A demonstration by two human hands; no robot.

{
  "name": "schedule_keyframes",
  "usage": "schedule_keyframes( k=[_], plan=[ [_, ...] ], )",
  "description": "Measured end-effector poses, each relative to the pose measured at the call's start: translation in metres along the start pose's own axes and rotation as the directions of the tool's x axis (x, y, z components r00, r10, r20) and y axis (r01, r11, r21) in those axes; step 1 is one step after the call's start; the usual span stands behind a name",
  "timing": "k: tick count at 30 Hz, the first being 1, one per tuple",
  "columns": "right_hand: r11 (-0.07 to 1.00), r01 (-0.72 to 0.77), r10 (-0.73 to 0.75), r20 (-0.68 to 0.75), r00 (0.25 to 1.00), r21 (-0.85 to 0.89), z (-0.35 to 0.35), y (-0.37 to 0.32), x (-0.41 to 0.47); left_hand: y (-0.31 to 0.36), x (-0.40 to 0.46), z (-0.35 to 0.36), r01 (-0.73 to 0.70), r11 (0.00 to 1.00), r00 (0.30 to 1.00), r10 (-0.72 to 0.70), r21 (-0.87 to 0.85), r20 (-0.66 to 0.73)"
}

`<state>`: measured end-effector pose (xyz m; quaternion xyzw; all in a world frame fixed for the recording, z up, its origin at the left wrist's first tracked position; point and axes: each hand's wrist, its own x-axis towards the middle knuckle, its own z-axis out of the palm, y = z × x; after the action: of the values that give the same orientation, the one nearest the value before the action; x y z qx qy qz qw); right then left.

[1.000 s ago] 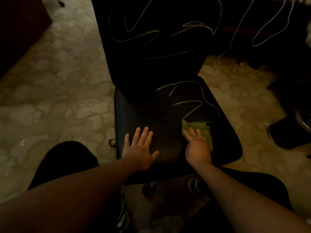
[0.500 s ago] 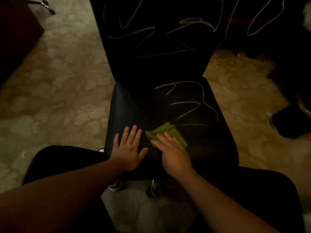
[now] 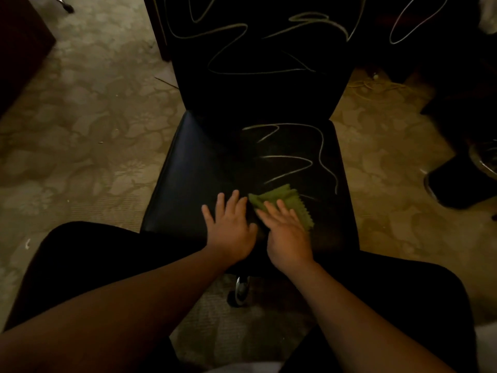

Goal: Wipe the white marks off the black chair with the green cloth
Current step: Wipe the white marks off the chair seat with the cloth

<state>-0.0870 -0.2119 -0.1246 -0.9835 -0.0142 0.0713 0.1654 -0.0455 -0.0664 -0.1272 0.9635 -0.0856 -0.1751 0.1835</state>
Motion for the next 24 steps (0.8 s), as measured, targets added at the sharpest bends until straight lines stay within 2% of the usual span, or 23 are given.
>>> schedule_keyframes(
  k=[2,4,7,10,13,16,19,21,24],
  plan=[
    [0.999,0.042,-0.042,0.004,0.999,0.017,-0.001,0.001,0.000,0.005,-0.001,0.012,-0.008,1.000,1.000,0.008,-0.029,0.010],
    [0.999,0.014,-0.013,-0.028,1.000,0.047,-0.002,0.009,0.000,0.001,0.000,0.018,-0.011,1.000,1.000,0.012,-0.023,0.011],
    [0.990,-0.112,0.120,-0.107,0.987,0.082,-0.006,0.022,0.001,-0.008,0.003,0.017,-0.005,1.000,1.000,0.005,-0.018,0.019],
    [0.953,-0.273,0.293,-0.181,0.939,0.129,-0.012,0.035,0.005,-0.014,0.004,0.014,-0.018,1.000,1.000,0.018,0.002,0.003],
    [0.928,-0.344,0.368,-0.194,0.910,0.145,-0.014,0.039,0.007,-0.022,0.005,0.010,-0.047,0.999,0.999,0.047,0.010,-0.007],
    [0.957,-0.281,0.289,-0.140,0.947,0.072,-0.012,0.028,0.007,-0.028,0.009,0.006,-0.043,0.999,0.999,0.044,0.013,-0.024],
    [0.998,-0.037,0.038,-0.020,0.999,0.047,-0.009,0.009,0.006,-0.025,0.012,-0.001,0.006,1.000,0.999,-0.007,-0.027,-0.041],
    [0.992,0.119,-0.121,0.044,0.992,0.040,-0.004,-0.001,0.005,-0.014,0.011,-0.001,0.041,0.998,0.996,-0.044,-0.043,-0.080],
    [0.987,0.149,-0.150,0.015,0.989,0.061,0.000,0.001,0.006,0.000,0.006,0.010,0.078,0.995,0.990,-0.084,-0.060,-0.111]
  ],
)
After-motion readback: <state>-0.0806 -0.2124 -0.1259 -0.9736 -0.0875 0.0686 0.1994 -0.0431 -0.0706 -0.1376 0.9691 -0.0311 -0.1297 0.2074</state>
